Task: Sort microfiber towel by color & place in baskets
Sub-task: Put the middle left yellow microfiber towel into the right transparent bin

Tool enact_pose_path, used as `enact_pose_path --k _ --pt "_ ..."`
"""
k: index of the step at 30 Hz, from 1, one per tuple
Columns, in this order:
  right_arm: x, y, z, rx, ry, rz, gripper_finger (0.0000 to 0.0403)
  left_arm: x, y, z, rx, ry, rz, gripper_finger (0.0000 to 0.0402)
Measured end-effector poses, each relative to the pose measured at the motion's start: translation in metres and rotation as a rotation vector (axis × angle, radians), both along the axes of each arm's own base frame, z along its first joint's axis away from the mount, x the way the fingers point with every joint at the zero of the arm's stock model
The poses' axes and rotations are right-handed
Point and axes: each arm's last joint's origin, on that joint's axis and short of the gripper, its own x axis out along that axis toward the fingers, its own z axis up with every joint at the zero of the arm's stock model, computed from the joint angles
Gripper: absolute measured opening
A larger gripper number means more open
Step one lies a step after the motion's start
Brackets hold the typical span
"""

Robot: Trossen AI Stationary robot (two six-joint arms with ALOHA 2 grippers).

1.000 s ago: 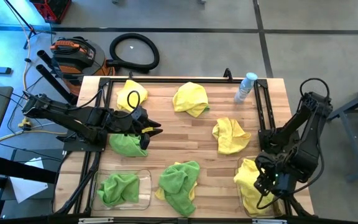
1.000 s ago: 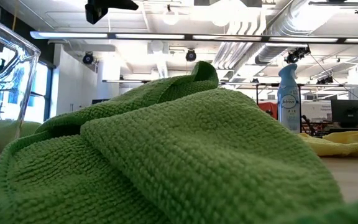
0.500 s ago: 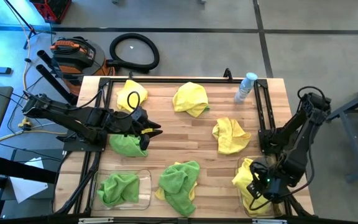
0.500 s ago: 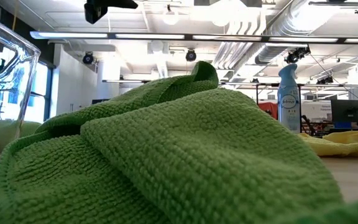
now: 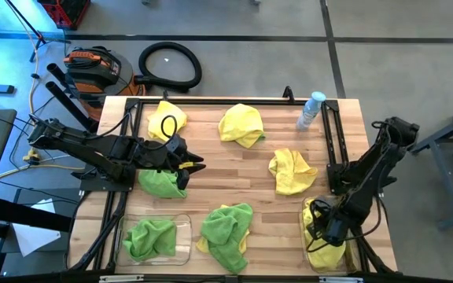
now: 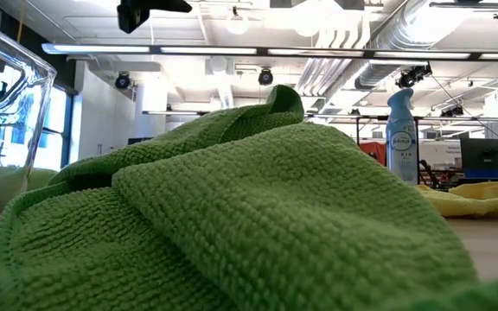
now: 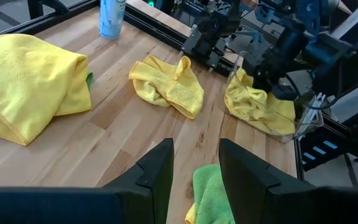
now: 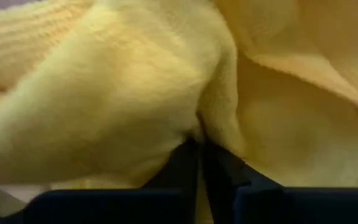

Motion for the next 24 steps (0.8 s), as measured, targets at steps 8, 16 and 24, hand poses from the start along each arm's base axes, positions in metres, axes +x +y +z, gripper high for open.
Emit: enact_pose_path --k 8,16,24 --pt "0.002 0.004 0.018 -0.025 0.012 0.018 0.0002 0.0 0.0 0.0 0.0 0.0 0.0 0.0115" --pt "0.007 0.012 0.086 -0.046 0.014 0.072 0.0001 0.0 0.0 0.0 0.045 0.004 -0.012 0.0115" --pt "0.006 0.006 0.15 -0.176 -0.146 0.159 0.0 0.005 -0.015 0.001 0.077 -0.031 -0.059 0.0115"
